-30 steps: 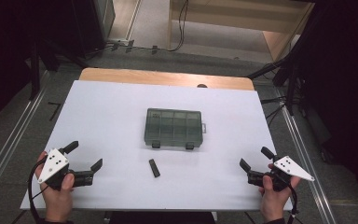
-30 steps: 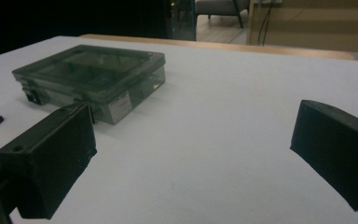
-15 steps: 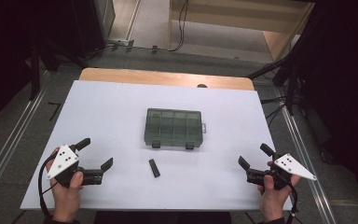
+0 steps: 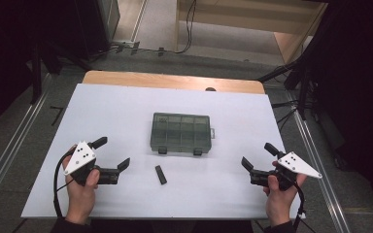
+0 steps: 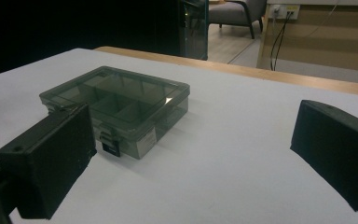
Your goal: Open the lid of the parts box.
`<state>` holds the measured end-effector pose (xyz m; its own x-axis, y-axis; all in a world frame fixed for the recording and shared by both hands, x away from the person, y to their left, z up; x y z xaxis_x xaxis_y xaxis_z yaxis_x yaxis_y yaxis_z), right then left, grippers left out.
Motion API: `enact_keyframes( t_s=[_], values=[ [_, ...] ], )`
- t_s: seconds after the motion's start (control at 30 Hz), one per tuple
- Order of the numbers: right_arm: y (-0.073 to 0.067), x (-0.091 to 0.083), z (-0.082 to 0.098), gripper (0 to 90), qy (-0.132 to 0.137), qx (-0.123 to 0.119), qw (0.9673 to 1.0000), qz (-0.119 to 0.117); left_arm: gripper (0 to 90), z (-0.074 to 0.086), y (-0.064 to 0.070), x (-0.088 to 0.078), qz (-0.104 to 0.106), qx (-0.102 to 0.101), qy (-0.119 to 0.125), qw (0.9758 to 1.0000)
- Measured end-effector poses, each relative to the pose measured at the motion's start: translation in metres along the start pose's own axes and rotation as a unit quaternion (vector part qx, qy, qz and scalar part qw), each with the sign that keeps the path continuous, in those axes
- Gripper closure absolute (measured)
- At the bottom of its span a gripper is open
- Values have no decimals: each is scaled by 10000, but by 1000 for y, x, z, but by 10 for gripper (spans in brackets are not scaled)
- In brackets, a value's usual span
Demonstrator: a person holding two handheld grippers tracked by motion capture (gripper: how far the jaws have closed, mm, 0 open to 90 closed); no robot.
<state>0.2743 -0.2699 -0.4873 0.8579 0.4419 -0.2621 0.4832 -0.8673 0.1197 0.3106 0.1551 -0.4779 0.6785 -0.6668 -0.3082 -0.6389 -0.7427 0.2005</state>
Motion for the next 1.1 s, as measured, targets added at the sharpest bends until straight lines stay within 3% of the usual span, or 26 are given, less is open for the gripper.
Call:
enact_keyframes(
  t_s=[0.5, 0.73, 0.97, 1.1],
  values=[
    [3, 25, -25, 0, 39, 17, 9997, -223, 0, -21, 14, 37, 244, 76, -49, 9997],
    [3, 35, -32, 0, 7, -149, 9997, -204, 0, -22, 14, 50, 327, -80, -78, 9994],
    [-4, 50, -41, 0, 61, -151, 9989, -430, 0, -21, 12, 59, 370, -186, -136, 9990],
    [-7, 59, -44, 0, 47, -150, 9987, -478, 0, -22, 10, 65, 368, -357, -168, 9985]
  ],
)
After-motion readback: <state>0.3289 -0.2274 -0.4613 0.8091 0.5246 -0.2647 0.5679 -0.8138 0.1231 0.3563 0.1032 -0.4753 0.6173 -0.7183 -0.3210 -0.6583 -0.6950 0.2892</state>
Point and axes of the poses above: each handheld gripper's, and its own axes: x roughly forward along the jaws, z roughly out of its underside, y roughly to its right, the point moved 8 cm from there along x, roughly forward along the jaws, and after that the axes turned 13 degrees about -x, right-handed, at the moved point
